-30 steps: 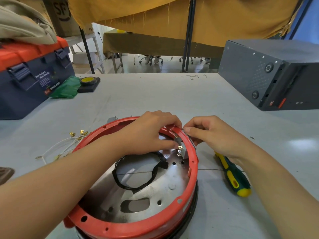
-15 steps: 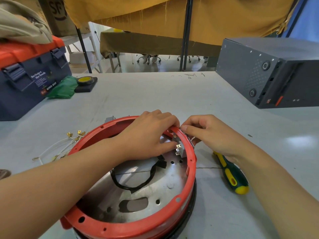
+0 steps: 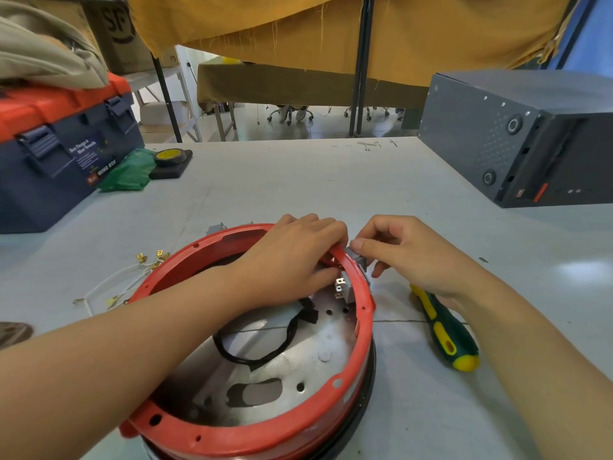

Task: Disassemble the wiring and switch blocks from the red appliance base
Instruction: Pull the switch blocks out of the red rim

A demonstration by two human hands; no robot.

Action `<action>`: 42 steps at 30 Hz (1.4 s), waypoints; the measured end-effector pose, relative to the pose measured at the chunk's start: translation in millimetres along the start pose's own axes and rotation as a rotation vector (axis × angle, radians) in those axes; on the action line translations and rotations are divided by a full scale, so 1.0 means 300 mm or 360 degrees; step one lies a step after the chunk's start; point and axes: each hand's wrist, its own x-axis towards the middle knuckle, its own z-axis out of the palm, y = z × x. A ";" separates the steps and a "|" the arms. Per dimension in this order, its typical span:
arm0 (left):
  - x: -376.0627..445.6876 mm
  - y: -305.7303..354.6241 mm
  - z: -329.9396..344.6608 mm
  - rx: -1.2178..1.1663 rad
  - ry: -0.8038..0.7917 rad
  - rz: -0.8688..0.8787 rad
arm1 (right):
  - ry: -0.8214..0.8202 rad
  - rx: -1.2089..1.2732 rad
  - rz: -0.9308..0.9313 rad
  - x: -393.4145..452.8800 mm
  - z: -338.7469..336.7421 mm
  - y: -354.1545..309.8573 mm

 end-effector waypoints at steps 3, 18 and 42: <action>-0.001 -0.007 -0.002 -0.0084 -0.0010 -0.0029 | -0.0003 0.0017 0.0006 0.002 0.005 0.004; 0.005 -0.025 -0.050 -0.0884 -0.0088 -0.0401 | 0.0372 0.0257 -0.0100 0.008 -0.003 -0.001; 0.044 -0.297 -0.115 -0.0584 -0.0025 -0.0805 | 0.0128 0.0095 -0.0106 0.011 0.032 0.023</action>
